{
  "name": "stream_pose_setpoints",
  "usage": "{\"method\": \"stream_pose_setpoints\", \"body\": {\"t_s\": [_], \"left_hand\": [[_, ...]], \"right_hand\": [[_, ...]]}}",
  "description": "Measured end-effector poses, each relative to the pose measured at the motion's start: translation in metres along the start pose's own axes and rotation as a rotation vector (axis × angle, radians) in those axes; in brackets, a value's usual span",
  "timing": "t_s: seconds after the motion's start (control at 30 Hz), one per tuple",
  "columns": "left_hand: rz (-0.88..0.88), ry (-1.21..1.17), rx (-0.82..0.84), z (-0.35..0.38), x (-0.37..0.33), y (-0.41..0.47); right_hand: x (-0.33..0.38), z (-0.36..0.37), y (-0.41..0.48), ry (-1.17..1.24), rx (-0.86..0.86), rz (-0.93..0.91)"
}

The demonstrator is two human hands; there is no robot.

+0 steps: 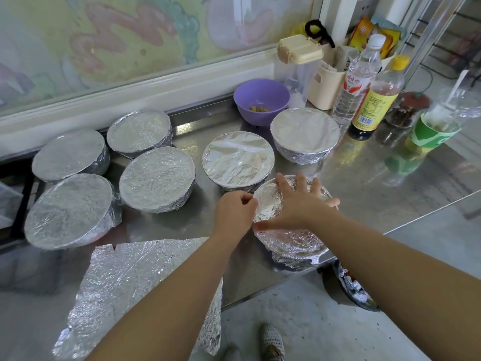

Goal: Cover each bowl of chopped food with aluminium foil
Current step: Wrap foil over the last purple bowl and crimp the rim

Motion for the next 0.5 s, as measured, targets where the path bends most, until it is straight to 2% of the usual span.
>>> {"method": "stream_pose_setpoints", "body": {"t_s": [0.23,0.5], "left_hand": [[0.057,0.044,-0.011,-0.001,-0.006,0.006],[0.076,-0.016,0.126,0.011,-0.020,0.018]], "right_hand": [[-0.001,0.000,-0.005,0.048,0.017,0.042],[0.003,-0.001,0.000,-0.034,0.079,-0.041]]}}
Point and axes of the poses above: each hand's wrist, its own y-axis towards the middle knuckle, its own z-axis out of the palm, x = y × z, the point moved 6 cm from there along y, towards the middle knuckle, and after that the axes turned 4 degrees about -z, right-handed, at the moved point
